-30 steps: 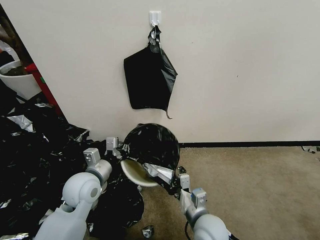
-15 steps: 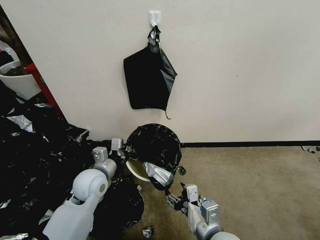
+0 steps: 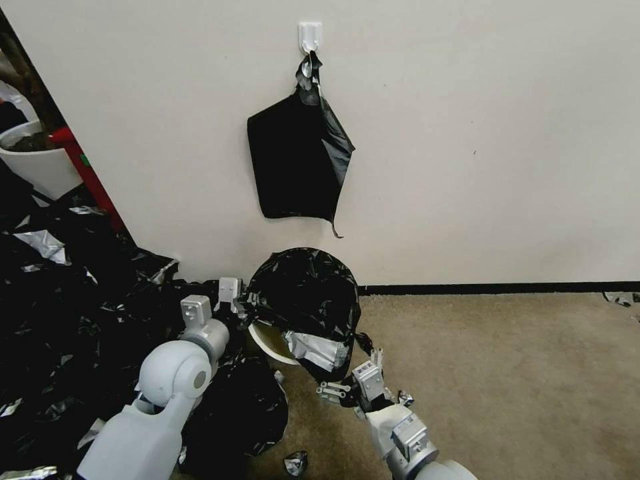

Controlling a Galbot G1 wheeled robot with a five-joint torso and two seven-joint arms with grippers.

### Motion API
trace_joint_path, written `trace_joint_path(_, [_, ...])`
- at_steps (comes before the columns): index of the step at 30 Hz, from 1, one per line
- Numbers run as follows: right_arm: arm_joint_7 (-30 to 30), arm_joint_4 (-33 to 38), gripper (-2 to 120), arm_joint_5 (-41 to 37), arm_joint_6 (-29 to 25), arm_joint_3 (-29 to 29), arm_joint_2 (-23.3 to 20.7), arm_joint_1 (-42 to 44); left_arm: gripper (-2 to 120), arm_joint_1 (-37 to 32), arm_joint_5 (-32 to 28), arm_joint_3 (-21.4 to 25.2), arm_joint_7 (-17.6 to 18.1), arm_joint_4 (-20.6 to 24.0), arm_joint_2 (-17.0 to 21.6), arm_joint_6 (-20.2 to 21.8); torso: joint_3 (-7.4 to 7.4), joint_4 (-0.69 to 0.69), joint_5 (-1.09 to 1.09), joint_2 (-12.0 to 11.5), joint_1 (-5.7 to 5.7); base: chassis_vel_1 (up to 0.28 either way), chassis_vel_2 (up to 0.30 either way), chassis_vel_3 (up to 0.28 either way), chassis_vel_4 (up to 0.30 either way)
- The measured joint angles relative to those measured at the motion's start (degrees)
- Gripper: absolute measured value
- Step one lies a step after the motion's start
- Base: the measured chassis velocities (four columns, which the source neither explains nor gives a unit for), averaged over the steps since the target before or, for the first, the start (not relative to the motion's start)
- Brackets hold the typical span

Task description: Place a trash bag onto the trash bin.

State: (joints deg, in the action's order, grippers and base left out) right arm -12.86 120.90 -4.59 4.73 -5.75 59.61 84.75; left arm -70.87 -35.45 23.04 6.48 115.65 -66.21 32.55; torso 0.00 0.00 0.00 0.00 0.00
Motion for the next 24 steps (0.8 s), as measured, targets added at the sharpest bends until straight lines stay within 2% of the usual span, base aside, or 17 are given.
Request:
trace_joint_path(1, [0.0,0.0,92,0.0,0.0,0.0,0.0,0.0,2,0.0,0.0,0.0,0.0,0.0,0.0,0.0,0.0,0.0,0.0,0.0,0.0,0.0,0.0,0.0,0.0])
trace_joint_path(2, [0.2,-0.2,84,0.5,0.0,0.1,0.0,0.1,2,0.0,0.0,0.0,0.1,0.2,0.0,0.0,0.0,0.0,0.0,0.0,0.0,0.0,0.0,0.0,0.0])
trace_joint_path(4, [0.2,-0.4,76,1.4,-0.3,0.1,0.0,0.7,2,0.0,-0.1,0.0,0.5,0.3,-0.1,0.1,0.0,0.0,0.0,0.0,0.0,0.0,0.0,0.0,0.0])
trace_joint_path(7, [0.2,-0.5,69,2.1,-0.6,0.0,-0.1,1.1,2,0.0,-0.1,-0.1,0.9,0.3,-0.2,0.1,0.0,0.0,0.0,0.0,0.0,0.0,0.0,0.0,0.0])
trace_joint_path(8, [0.2,-0.8,60,2.7,-1.1,-0.1,-0.1,1.6,2,0.1,-0.2,-0.2,1.6,0.4,-0.3,0.1,0.0,0.0,0.0,0.0,0.0,0.0,0.0,0.0,0.0])
trace_joint_path(10, [0.2,-1.0,57,3.2,-1.6,-0.3,0.0,2.0,2,0.1,-0.3,-0.3,2.3,0.4,-0.3,0.1,0.0,0.0,0.0,0.0,0.0,0.0,0.0,0.0,0.0])
trace_joint_path(12, [0.2,-1.2,46,4.1,-2.7,-0.7,0.2,2.7,2,0.2,-0.8,-0.3,3.2,0.4,-0.3,0.2,0.0,0.0,0.0,0.0,0.0,0.0,0.0,0.0,0.0])
trace_joint_path(13, [0.2,-1.2,46,4.1,-2.7,-0.7,0.2,2.7,2,0.2,-0.8,-0.3,3.2,0.4,-0.3,0.2,0.0,0.0,0.0,0.0,0.0,0.0,0.0,0.0,0.0])
trace_joint_path(14, [0.4,-1.4,41,4.7,-3.5,-0.8,0.3,3.0,2,0.2,-1.2,-0.3,3.6,0.4,-0.3,0.2,0.0,0.0,0.0,0.0,0.0,0.0,0.0,0.0,0.0])
trace_joint_path(24, [7.1,-5.9,4,6.7,-10.3,-1.4,2.3,3.1,2,0.5,-5.5,0.0,5.7,1.0,-0.7,0.9,0.0,-0.01,0.0,0.0,0.0,0.0,0.0,0.0,0.0])
